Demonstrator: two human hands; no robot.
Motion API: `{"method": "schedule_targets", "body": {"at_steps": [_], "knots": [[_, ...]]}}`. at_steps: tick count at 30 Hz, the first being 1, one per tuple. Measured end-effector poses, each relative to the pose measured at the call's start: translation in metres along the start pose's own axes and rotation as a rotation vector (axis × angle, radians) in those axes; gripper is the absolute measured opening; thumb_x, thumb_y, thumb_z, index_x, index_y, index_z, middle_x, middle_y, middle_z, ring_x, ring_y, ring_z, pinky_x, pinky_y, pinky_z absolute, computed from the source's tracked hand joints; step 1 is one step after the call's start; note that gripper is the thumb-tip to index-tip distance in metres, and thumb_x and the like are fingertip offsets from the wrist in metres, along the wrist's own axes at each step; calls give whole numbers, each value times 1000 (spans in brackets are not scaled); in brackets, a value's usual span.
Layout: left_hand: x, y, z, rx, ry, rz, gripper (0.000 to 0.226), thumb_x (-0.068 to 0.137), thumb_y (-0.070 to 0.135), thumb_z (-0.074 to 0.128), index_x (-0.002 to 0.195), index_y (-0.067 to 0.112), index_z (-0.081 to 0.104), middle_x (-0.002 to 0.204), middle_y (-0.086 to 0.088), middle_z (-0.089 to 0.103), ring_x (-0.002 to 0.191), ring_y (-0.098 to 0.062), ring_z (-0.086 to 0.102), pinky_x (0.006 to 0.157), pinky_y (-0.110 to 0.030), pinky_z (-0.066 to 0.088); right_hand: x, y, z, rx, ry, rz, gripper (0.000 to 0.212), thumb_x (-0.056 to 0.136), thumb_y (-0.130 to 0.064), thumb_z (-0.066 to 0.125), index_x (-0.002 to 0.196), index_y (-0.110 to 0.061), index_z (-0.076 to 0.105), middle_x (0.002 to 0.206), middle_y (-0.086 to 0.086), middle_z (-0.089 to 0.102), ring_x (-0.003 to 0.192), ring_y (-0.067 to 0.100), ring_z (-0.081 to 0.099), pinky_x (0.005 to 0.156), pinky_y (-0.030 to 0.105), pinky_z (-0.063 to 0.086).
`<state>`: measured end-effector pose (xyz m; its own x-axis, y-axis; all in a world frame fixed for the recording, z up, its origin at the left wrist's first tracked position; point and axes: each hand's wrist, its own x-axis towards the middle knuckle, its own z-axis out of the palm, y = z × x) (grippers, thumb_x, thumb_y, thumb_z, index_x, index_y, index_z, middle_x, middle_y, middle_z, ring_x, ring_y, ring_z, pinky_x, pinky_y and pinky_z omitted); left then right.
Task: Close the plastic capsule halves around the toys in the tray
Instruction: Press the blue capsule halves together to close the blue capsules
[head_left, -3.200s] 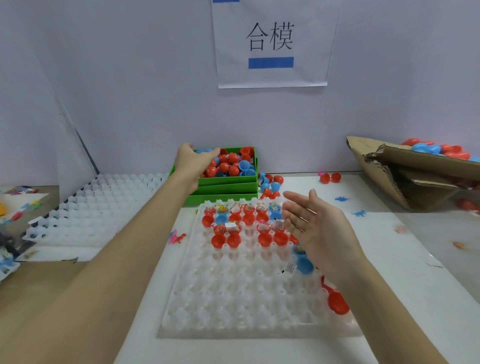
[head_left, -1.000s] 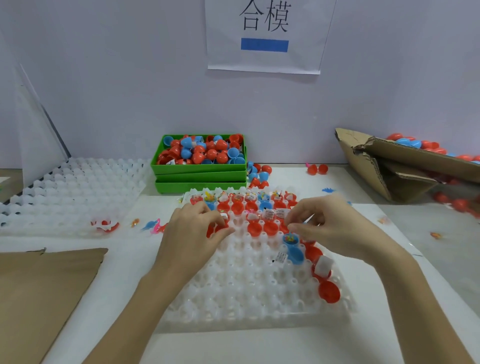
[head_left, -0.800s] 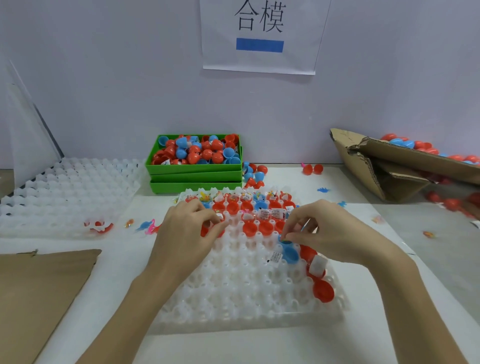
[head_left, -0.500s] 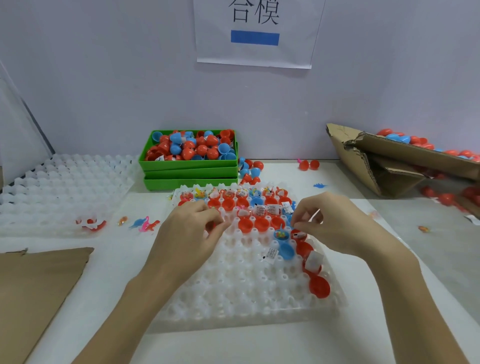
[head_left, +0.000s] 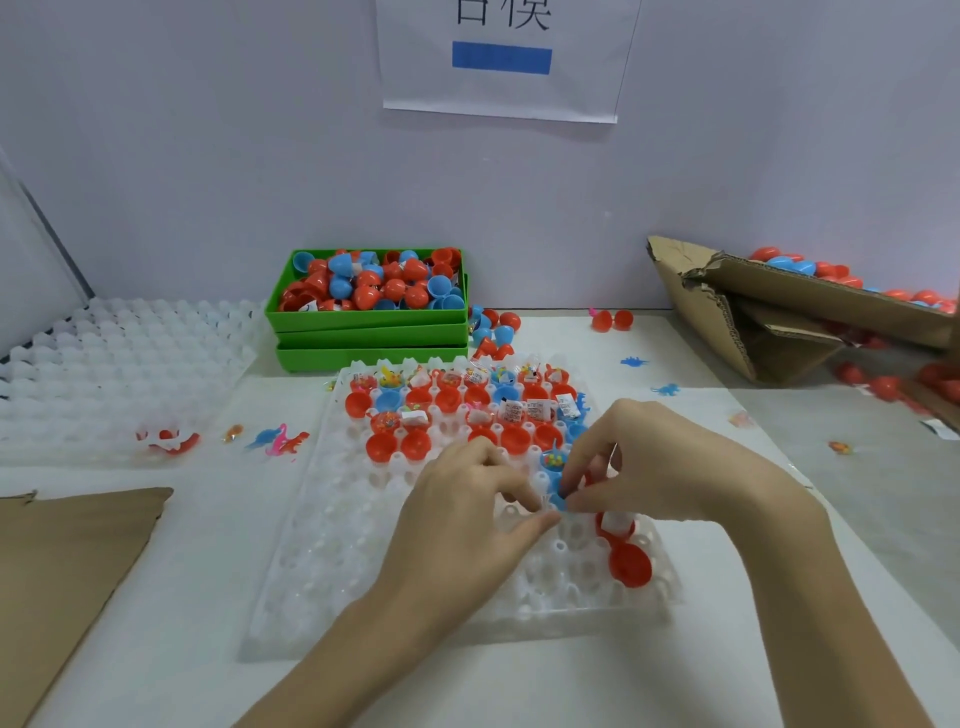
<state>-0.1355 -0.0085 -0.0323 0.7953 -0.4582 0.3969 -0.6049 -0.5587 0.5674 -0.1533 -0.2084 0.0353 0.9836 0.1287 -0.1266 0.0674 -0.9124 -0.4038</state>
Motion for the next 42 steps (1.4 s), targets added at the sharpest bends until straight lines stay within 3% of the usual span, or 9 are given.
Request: {"method": "schedule_targets", "body": {"at_steps": [7,11,13,19,22,29,34,38,42], "knots": [[7,-3,-14,-223,121,-101,9,90,31,80,83,28,77,84,17,68,81,-3,65,66,-11,48,-1,-7,1,-74,67,-56,6,87,-28,80,92,-32,81,77,-18,64,68,0,58,56,6,41],[14,-9,-28,-407,239,-183,5,90,31,79,88,26,78,84,14,75,81,-3,72,71,-12,55,-3,-12,-6,-42,164,-126,7,88,-29,79,93,-34,79,77,-21,58,82,-16,54,63,3,41],[17,-11,-32,-486,247,-211,3,90,30,79,89,28,78,85,16,76,84,-4,74,74,-12,55,-1,-18,-5,-55,197,-162,9,88,-32,78,96,-35,79,82,-19,59,84,-5,57,68,9,45],[19,-17,-33,-414,279,-231,7,89,30,79,89,24,77,87,13,77,82,-3,75,71,-14,58,6,-34,8,-81,232,-283,11,89,-28,78,97,-34,79,85,-19,58,90,-7,50,74,7,41],[19,-19,-33,-402,267,-251,8,88,25,82,84,20,78,91,15,78,77,-5,75,69,-17,59,9,-38,13,-96,231,-286,14,89,-27,78,101,-35,79,87,-20,56,82,1,53,67,8,43],[21,-23,-39,-435,239,-313,17,83,18,86,72,20,73,89,34,73,75,-2,75,63,-10,54,11,-41,18,-103,265,-295,14,90,-25,77,103,-32,79,89,-12,58,77,4,51,62,14,43],[22,-29,-39,-475,194,-366,26,83,14,86,64,19,68,94,19,76,84,3,73,66,-8,53,9,-44,17,-88,276,-301,18,91,-27,76,108,-32,79,91,-13,56,76,2,50,61,10,38],[24,-33,-45,-592,170,-427,18,82,22,87,74,15,73,61,15,64,64,3,61,62,-7,48,8,-47,17,-92,290,-321,19,92,-26,75,110,-30,79,94,-10,57,76,4,49,62,11,37],[25,-36,-49,-735,146,-476,19,79,25,89,88,10,79,81,-3,71,76,-8,62,72,-21,56,7,-51,17,-85,329,-332,21,92,-27,74,112,-28,79,95,-6,58,80,10,51,69,23,47]]}}
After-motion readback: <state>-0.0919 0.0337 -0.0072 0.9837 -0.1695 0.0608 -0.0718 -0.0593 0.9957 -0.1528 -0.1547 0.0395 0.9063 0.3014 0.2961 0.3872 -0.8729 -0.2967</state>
